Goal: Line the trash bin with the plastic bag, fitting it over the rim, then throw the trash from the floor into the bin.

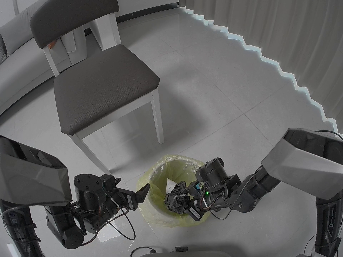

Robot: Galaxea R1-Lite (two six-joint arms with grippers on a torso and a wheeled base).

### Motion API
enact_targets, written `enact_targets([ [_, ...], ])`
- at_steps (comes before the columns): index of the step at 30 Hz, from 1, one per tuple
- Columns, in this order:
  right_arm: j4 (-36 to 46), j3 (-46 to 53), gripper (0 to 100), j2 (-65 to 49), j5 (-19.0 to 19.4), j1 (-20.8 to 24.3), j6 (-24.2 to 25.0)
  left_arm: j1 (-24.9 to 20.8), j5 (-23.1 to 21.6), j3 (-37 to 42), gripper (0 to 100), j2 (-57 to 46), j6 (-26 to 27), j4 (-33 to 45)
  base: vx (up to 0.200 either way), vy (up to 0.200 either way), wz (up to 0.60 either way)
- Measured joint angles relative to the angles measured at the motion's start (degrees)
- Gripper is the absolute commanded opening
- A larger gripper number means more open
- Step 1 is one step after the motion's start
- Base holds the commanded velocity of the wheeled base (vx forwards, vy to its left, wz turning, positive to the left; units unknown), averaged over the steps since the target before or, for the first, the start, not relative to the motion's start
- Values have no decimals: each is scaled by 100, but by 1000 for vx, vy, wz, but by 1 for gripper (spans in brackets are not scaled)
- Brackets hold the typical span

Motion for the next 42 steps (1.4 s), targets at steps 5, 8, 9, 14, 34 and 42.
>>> enact_targets([
  [5,-312,5,0,251,-9,107,1,-6,0,7,100,9,0,0,0,0,0],
  [8,-405,-69,0,400,-17,85,0,-20,-1,16,100,-2,0,0,0,0,0],
  [9,-396,-89,0,425,-16,69,0,-20,-1,16,100,-7,0,0,0,0,0],
  [14,-311,-383,0,491,-13,-160,-7,-22,-1,-11,100,6,0,0,0,0,0],
  [34,162,-1213,0,1056,16,-532,4,-37,0,-37,100,107,-141,0,0,0,0],
  [42,171,-1287,0,1152,0,-466,-7,-78,-1,-44,100,188,-191,0,0,0,0],
])
